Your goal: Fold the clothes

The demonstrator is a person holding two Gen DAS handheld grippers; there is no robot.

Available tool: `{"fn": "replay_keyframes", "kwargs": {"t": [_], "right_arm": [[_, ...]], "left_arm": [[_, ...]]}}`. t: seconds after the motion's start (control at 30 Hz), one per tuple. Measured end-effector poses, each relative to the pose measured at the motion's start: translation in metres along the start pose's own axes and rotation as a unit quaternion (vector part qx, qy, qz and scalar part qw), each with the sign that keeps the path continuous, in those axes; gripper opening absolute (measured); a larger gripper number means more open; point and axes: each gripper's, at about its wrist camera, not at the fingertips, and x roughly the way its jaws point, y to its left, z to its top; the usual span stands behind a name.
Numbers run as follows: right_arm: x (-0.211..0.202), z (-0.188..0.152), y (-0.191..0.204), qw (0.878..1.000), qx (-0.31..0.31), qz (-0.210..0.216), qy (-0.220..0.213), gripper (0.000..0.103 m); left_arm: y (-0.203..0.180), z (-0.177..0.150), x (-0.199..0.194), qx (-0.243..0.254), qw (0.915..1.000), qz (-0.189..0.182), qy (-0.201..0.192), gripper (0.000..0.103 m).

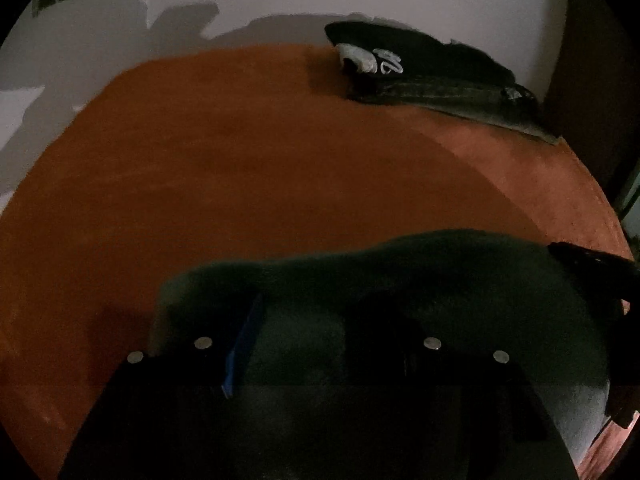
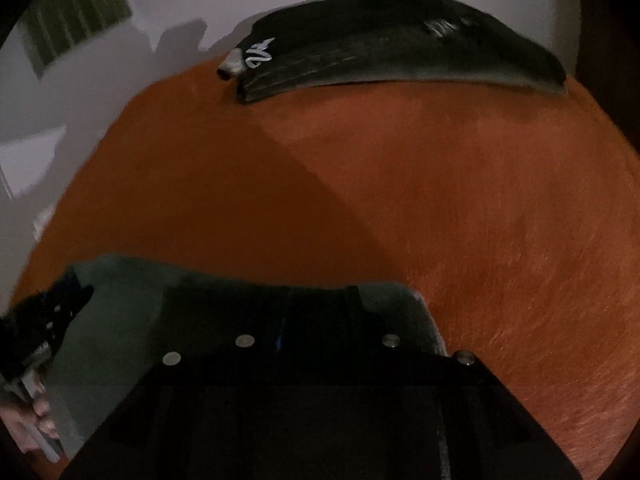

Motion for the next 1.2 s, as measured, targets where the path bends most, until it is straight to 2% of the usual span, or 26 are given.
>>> {"fn": "replay_keyframes", "kwargs": {"t": [0.1,0.13,0.17,0.27,0.37,0.4,0.53,0.57,0.6,0.63,0.73,0.77,0.83,0.9,0.97,1.0,1.07,1.13,1.2], "right_arm": [[-0.04,0.0,0.005,1.0,-0.005,-0.003,-0.024,0.023],[-0.058,-0.002,0.01,0.999,-0.006,0.0,-0.035,0.023],[-0.076,-0.006,0.013,0.999,-0.008,0.004,-0.044,0.023],[-0.114,-0.037,0.026,0.998,-0.018,0.029,-0.052,0.023],[-0.131,-0.077,0.053,0.997,-0.049,0.047,-0.043,0.023],[-0.127,-0.085,0.06,0.996,-0.058,0.049,-0.036,0.023],[-0.089,-0.111,0.061,0.997,-0.052,0.048,0.027,0.022],[-0.083,-0.115,0.054,0.997,-0.049,0.044,0.04,0.017],[-0.08,-0.119,0.046,0.997,-0.045,0.039,0.051,0.005],[-0.082,-0.123,0.036,0.997,-0.037,0.027,0.057,0.001],[-0.099,-0.128,0.003,0.997,0.0,-0.002,0.072,0.001],[-0.103,-0.126,-0.001,0.997,0.014,0.006,0.077,0.001],[-0.107,-0.109,0.008,0.996,0.015,0.026,0.079,0.007],[-0.107,-0.081,0.033,0.996,-0.015,0.056,0.063,0.007],[-0.095,-0.054,0.063,0.995,-0.04,0.067,0.06,0.007],[-0.085,-0.045,0.076,0.995,-0.048,0.063,0.066,0.007],[-0.056,-0.035,0.092,0.993,-0.05,0.041,0.095,0.008],[-0.025,-0.034,0.097,0.991,-0.044,0.018,0.129,0.008],[-0.01,-0.037,0.093,0.99,-0.03,0.022,0.138,0.006]], "left_arm": [[0.02,0.005,-0.031,-0.06,0.9965,-0.055,0.021,0.058],[0.024,0.006,-0.044,-0.075,0.9946,-0.066,0.028,0.059],[0.026,0.006,-0.056,-0.078,0.9946,-0.062,0.027,0.06],[0.031,-0.021,-0.11,-0.073,0.9959,-0.052,-0.006,0.063],[0.004,-0.062,-0.129,-0.031,0.9959,-0.084,0.0,0.067],[-0.009,-0.073,-0.126,-0.007,0.9958,-0.09,0.009,0.067],[-0.018,-0.104,-0.089,0.019,0.9945,-0.07,0.075,0.068],[-0.019,-0.111,-0.081,0.024,0.9934,-0.065,0.091,0.068],[-0.008,-0.114,-0.085,0.016,0.9928,-0.067,0.098,0.062],[0.003,-0.117,-0.089,0.007,0.9922,-0.067,0.105,0.055],[0.031,-0.122,-0.109,0.003,0.9925,0.008,0.122,0.056],[0.037,-0.12,-0.112,-0.009,0.9911,-0.003,0.133,0.056],[0.037,-0.105,-0.119,-0.032,0.9884,-0.051,0.139,0.056],[0.015,-0.08,-0.119,-0.03,0.9872,-0.093,0.126,0.058],[-0.015,-0.052,-0.114,-0.022,0.9843,-0.136,0.11,0.064],[-0.027,-0.041,-0.104,-0.016,0.9864,-0.122,0.108,0.067],[-0.049,-0.03,-0.067,0.002,0.9888,-0.075,0.13,0.067],[-0.052,-0.032,-0.018,-0.01,0.9835,-0.043,0.176,0.069],[-0.046,-0.041,0.0,-0.026,0.9837,-0.041,0.173,0.069]]}}
